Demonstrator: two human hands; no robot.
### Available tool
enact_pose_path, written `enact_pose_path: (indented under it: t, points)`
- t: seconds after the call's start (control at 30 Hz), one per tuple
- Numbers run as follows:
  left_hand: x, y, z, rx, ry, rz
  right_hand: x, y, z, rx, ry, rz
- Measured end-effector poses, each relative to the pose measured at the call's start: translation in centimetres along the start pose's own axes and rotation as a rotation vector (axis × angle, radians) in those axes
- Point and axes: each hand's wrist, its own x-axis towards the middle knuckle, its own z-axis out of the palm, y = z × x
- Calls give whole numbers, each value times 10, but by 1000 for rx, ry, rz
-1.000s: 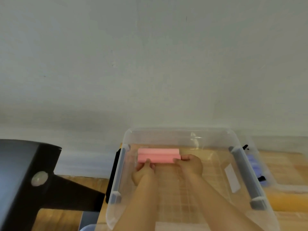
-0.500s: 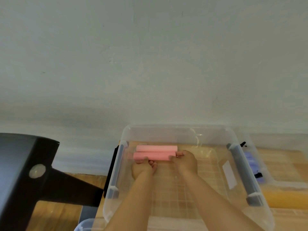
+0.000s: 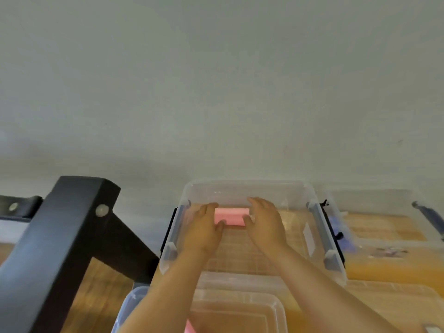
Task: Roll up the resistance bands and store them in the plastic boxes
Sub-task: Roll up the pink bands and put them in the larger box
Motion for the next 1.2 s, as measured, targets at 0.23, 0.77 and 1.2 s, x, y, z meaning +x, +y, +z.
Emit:
enact_pose_path:
  t: [0.23, 0.77, 1.2]
  points:
    - [-53, 14, -21, 285, 210, 298, -33, -15, -35, -245, 166, -344]
    - [-183, 19, 1, 497, 402, 495, -179, -6, -57, -281, 266, -595]
    - [-359, 17, 39, 431, 265, 445, -357, 22, -60, -244, 181, -538]
